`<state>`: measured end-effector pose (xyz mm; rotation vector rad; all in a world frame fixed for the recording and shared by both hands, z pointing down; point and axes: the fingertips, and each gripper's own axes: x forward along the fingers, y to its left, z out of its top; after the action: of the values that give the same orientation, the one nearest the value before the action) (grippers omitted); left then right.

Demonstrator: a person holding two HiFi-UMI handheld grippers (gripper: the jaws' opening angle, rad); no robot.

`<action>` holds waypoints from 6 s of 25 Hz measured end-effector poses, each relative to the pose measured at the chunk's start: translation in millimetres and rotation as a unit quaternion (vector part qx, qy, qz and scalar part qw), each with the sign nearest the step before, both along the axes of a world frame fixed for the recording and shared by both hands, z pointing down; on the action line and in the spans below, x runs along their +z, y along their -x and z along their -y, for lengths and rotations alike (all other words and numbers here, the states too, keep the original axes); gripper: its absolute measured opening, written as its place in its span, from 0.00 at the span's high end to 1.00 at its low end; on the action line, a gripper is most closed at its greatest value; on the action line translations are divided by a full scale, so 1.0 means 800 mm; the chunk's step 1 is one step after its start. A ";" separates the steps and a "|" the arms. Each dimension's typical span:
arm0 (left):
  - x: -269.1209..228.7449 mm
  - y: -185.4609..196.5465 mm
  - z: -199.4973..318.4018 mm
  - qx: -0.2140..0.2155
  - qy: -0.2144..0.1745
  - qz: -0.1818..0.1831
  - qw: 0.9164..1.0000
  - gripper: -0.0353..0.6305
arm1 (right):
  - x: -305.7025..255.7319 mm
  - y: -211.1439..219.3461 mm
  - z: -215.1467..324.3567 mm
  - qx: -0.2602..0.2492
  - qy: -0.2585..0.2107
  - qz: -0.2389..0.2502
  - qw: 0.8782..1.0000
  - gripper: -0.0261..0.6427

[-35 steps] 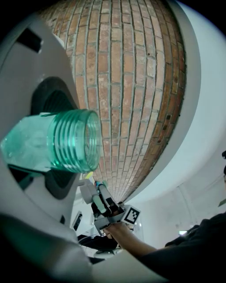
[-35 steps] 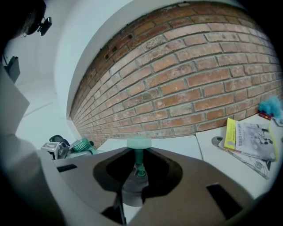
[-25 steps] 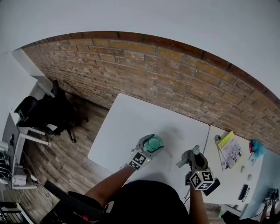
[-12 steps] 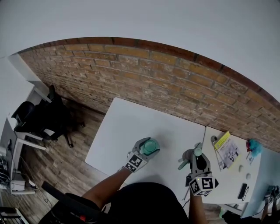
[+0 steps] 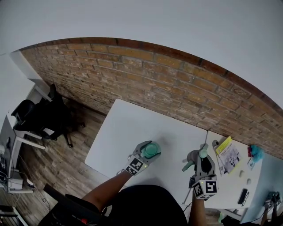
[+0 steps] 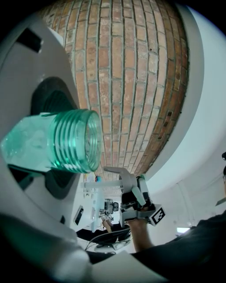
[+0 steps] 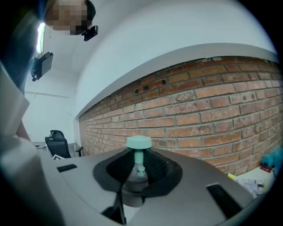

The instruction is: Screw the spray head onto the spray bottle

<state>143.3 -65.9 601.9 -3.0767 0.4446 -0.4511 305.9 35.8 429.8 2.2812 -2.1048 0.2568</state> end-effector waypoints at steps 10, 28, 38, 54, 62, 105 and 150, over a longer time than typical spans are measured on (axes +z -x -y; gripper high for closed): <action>-0.001 0.001 -0.001 0.003 0.001 0.001 1.000 0.46 | -0.035 -0.008 0.016 0.002 -0.028 0.001 1.000 0.86; 0.000 0.001 -0.001 0.003 0.001 0.002 1.000 0.46 | -0.055 0.001 0.034 -0.018 -0.035 -0.022 0.999 0.86; 0.003 0.007 0.002 0.007 -0.001 0.003 1.000 0.46 | -0.067 0.019 0.038 -0.020 -0.044 -0.015 0.999 0.86; 0.002 0.001 -0.001 0.009 0.000 0.003 1.000 0.46 | -0.079 0.029 0.045 -0.037 -0.049 0.001 0.998 0.86; 0.001 0.001 -0.002 0.009 0.001 0.003 1.000 0.46 | -0.086 0.035 0.051 -0.045 -0.052 -0.003 0.998 0.86; 0.001 0.002 -0.002 0.012 0.000 0.002 1.000 0.46 | -0.132 0.045 0.058 -0.054 -0.087 -0.009 0.995 0.86; 0.001 0.001 -0.004 0.014 0.002 0.004 1.000 0.46 | -0.180 0.061 0.055 -0.069 -0.112 0.020 0.991 0.86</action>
<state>142.8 -63.0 603.0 -3.0798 0.4006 -0.4632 257.1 -8.4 285.7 2.2431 -2.4127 0.0643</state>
